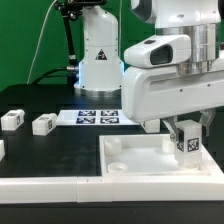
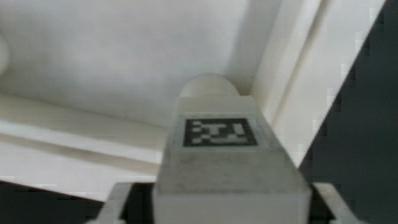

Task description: Assemble one leg

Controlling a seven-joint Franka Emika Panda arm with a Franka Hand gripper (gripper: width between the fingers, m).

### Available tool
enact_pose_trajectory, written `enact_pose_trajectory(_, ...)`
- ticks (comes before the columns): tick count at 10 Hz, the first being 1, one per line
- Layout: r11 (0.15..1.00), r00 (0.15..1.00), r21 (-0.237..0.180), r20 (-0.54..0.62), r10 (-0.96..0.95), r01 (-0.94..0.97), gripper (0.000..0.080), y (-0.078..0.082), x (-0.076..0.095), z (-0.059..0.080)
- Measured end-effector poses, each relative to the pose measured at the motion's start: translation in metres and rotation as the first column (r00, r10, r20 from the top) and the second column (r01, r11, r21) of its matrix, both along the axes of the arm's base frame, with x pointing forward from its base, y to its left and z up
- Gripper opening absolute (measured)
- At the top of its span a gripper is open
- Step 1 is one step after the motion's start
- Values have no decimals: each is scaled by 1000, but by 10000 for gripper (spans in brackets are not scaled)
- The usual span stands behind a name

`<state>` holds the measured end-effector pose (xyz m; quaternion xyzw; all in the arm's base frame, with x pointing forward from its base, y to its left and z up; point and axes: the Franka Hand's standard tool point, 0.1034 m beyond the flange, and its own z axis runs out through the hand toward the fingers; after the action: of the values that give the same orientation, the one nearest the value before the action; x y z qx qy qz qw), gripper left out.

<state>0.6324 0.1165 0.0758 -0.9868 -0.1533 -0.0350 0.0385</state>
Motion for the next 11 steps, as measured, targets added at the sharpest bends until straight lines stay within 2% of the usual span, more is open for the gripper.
enact_pose_trajectory(1, 1000, 1000, 1, 0, -6, 6, 291, 0, 0, 0)
enact_pose_trajectory(2, 983, 983, 22, -15, -181, 181, 291, 0, 0, -1)
enact_pose_trajectory(4, 899, 900, 35, -31, -436, 437, 291, 0, 2, -1)
enact_pose_trajectory(6, 775, 776, 38, -60, -628, 631, 291, -2, 2, -2)
enact_pose_trajectory(7, 664, 665, 32, -75, -743, 747, 291, -2, 1, -2)
enact_pose_trajectory(11, 359, 359, 14, -106, -927, 933, 291, -3, 1, -3)
